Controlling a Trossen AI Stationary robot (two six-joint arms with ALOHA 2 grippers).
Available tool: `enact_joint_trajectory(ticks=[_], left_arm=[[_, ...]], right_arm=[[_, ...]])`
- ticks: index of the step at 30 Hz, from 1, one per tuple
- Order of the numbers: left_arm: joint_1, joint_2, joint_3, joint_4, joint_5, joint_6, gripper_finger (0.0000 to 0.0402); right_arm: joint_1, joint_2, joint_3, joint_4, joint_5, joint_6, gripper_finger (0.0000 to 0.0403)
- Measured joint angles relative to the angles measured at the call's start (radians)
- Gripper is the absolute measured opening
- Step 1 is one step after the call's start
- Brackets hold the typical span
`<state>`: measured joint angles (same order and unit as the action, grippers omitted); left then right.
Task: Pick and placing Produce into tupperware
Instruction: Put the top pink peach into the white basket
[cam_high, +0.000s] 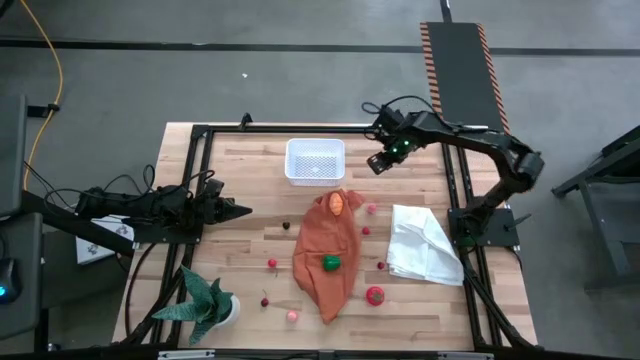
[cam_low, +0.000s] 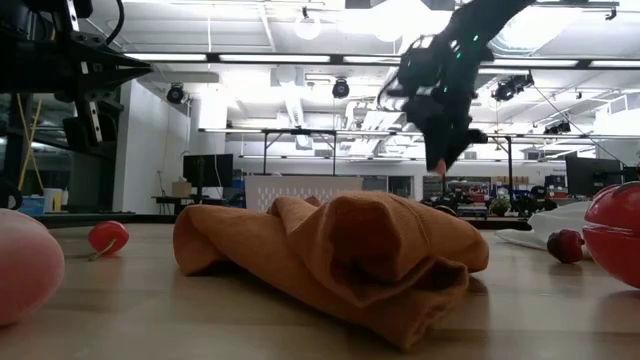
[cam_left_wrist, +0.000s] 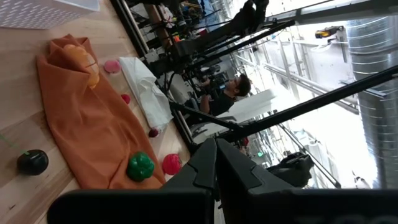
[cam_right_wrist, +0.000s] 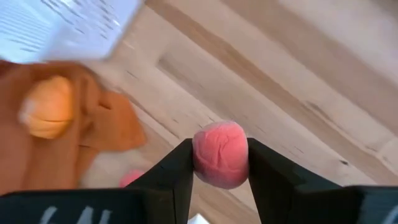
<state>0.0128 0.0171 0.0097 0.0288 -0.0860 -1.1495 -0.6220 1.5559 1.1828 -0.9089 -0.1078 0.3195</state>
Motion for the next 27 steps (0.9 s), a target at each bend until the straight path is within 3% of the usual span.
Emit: enact_joint_trajectory(ticks=[11, 27], left_arm=[[0.000, 0.000, 0.000, 0.000, 0.000, 0.000, 0.0001], [0.000, 0.000, 0.000, 0.001, -0.008, 0.000, 0.0001]], right_arm=[[0.000, -0.250, 0.000, 0.020, -0.019, 0.075, 0.0119], [0.001, -0.538, 0.000, 0.198, -0.070, 0.153, 0.0119]])
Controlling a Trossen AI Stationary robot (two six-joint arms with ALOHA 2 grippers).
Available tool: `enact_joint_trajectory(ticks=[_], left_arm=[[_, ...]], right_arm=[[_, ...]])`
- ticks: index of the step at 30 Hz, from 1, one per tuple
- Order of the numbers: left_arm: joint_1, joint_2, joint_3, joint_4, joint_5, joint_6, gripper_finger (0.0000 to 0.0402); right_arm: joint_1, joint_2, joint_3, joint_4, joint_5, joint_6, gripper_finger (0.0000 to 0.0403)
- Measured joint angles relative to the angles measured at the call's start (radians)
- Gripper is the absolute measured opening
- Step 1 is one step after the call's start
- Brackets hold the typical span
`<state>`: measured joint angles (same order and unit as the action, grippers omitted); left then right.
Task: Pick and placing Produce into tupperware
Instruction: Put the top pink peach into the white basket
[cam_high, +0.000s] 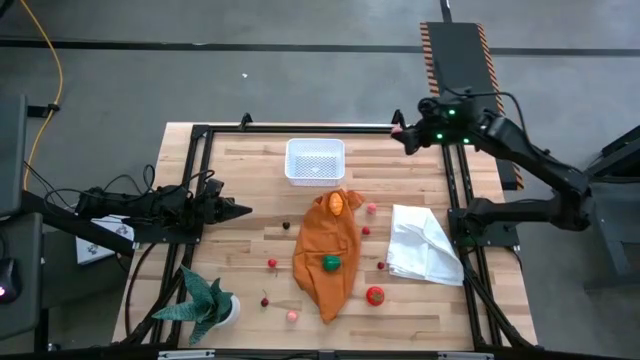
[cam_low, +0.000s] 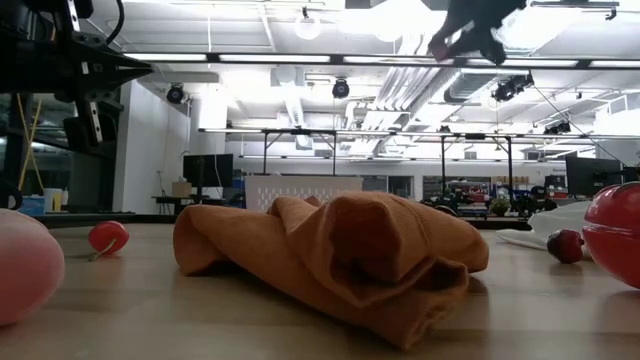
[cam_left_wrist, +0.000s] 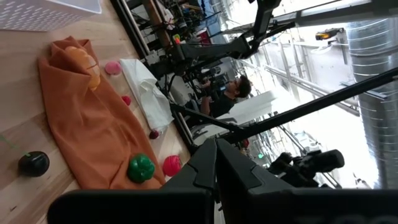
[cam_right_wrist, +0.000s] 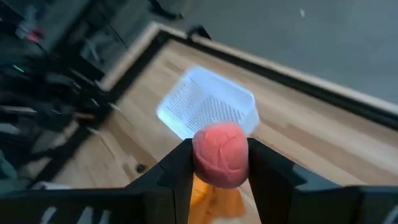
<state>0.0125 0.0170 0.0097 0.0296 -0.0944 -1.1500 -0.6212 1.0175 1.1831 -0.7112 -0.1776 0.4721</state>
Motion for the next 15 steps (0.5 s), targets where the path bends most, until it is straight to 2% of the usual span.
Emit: enact_joint_trajectory(ticks=[9, 15], left_arm=[[0.000, 0.000, 0.000, 0.001, -0.003, 0.000, 0.0001], [0.000, 0.000, 0.000, 0.001, -0.003, 0.000, 0.0001]], right_arm=[[0.000, -0.097, 0.000, 0.170, -0.006, 0.029, 0.0119], [0.000, -0.102, 0.000, 0.333, -0.081, 0.077, 0.0119]])
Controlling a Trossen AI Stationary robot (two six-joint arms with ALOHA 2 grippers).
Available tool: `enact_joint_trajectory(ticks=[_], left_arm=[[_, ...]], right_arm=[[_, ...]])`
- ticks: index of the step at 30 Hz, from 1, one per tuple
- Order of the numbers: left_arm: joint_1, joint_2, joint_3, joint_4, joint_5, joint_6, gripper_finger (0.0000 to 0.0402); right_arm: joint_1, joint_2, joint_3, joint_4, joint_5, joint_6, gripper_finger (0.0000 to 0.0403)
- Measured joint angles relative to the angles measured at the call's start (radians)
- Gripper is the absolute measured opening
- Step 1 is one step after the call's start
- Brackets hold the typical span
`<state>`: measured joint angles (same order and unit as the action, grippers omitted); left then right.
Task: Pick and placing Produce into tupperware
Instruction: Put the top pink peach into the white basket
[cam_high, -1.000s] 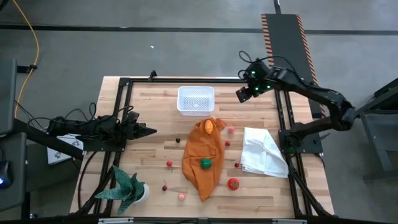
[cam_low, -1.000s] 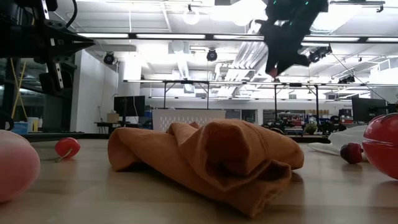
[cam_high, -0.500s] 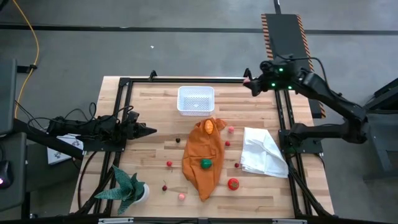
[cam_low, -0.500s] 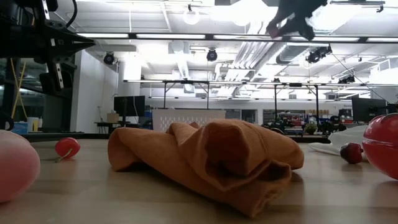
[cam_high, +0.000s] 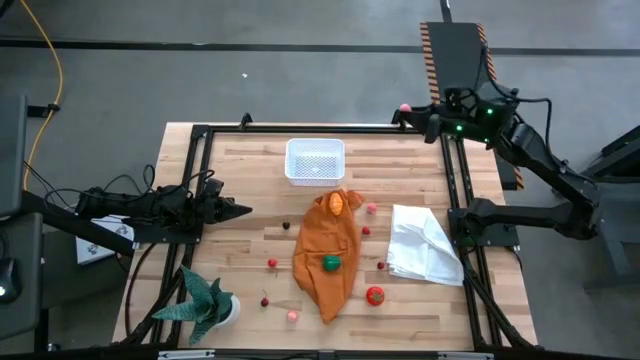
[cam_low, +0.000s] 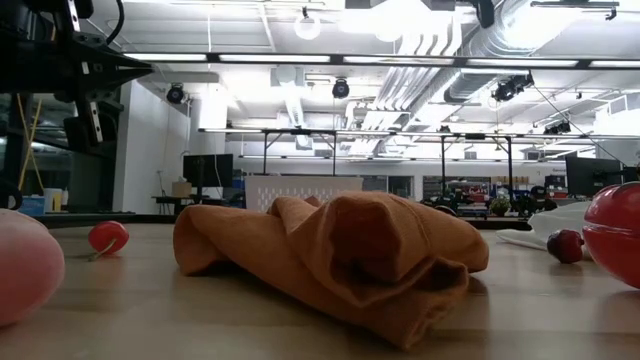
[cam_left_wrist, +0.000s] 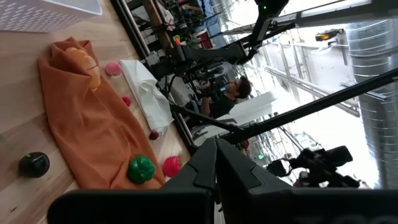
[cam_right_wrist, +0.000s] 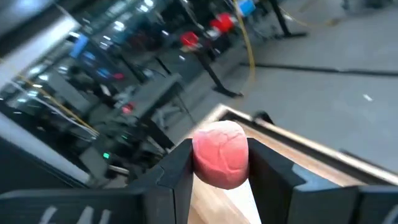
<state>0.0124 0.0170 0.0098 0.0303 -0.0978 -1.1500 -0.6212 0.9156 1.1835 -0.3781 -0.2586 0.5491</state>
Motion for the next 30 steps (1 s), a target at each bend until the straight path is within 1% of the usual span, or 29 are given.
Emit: enact_joint_trajectory(ticks=[4, 10, 17, 21, 26, 30], left_arm=[[0.000, 0.000, 0.000, 0.000, 0.000, 0.000, 0.0001], [0.000, 0.000, 0.000, 0.000, 0.000, 0.000, 0.0001], [0.000, 0.000, 0.000, 0.000, 0.000, 0.000, 0.0001], [0.000, 0.000, 0.000, 0.000, 0.000, 0.001, 0.0001], [0.000, 0.000, 0.000, 0.000, 0.000, 0.001, 0.0001], [0.000, 0.000, 0.000, 0.000, 0.001, 0.001, 0.0001]], right_arm=[[0.000, 0.011, 0.000, 0.111, -0.038, 0.028, 0.0119], [0.000, 0.040, 0.000, 0.265, -0.049, 0.046, 0.0119], [0.001, 0.140, 0.000, 0.376, -0.145, 0.106, 0.0119], [0.009, 0.206, 0.000, 0.442, -0.165, 0.126, 0.0119], [0.033, 0.276, 0.021, 0.463, -0.170, 0.119, 0.0119], [0.054, 0.339, 0.115, 0.390, -0.171, 0.045, 0.0119]])
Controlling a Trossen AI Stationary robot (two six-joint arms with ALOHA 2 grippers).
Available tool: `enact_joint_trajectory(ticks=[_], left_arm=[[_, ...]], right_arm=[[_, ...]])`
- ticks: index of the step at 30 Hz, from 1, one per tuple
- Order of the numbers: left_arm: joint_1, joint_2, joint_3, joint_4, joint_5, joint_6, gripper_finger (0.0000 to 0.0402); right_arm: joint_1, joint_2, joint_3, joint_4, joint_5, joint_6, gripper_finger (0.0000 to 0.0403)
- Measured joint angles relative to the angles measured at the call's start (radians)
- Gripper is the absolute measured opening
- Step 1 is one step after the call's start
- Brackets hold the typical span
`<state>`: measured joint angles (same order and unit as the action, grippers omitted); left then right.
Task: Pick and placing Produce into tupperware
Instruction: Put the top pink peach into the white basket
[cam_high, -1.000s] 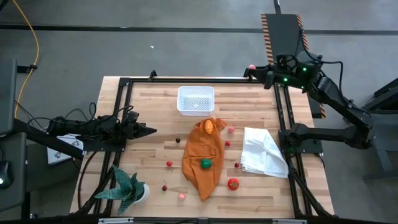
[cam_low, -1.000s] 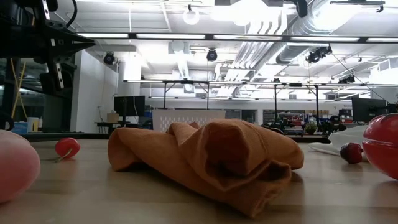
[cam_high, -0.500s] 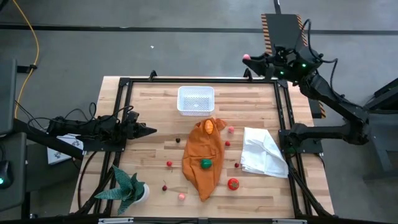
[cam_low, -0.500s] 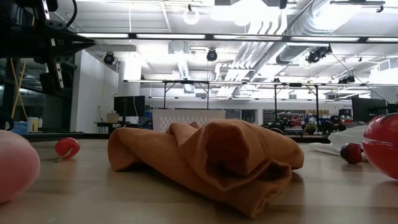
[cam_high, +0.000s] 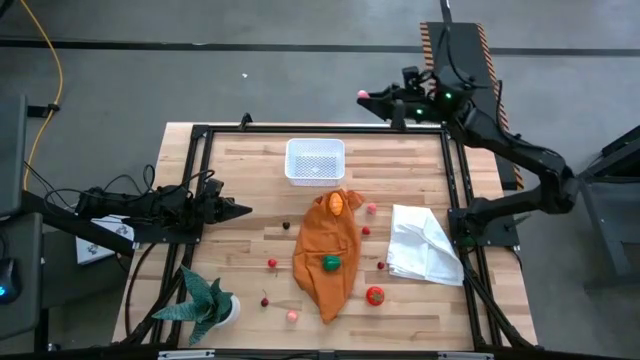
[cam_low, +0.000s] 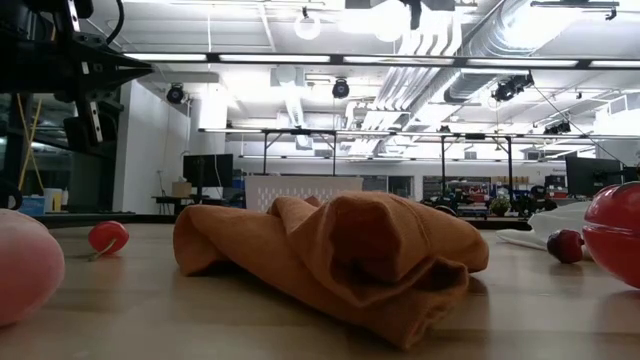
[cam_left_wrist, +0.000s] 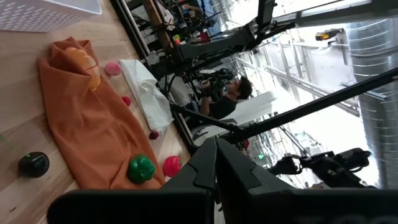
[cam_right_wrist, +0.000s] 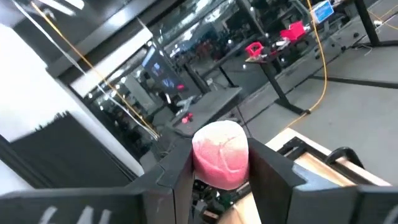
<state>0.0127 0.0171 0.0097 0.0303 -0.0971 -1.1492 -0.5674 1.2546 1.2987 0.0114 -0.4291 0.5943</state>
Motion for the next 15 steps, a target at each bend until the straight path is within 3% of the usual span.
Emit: enact_joint_trajectory(ticks=[4, 15], left_arm=[[0.000, 0.000, 0.000, 0.000, 0.000, 0.000, 0.0001], [0.000, 0.000, 0.000, 0.000, 0.000, 0.000, 0.0001]], right_arm=[[0.014, 0.073, 0.142, -0.187, 0.023, -0.110, 0.0119], [0.068, 0.320, 0.573, -0.733, 0.213, -0.379, 0.0119]])
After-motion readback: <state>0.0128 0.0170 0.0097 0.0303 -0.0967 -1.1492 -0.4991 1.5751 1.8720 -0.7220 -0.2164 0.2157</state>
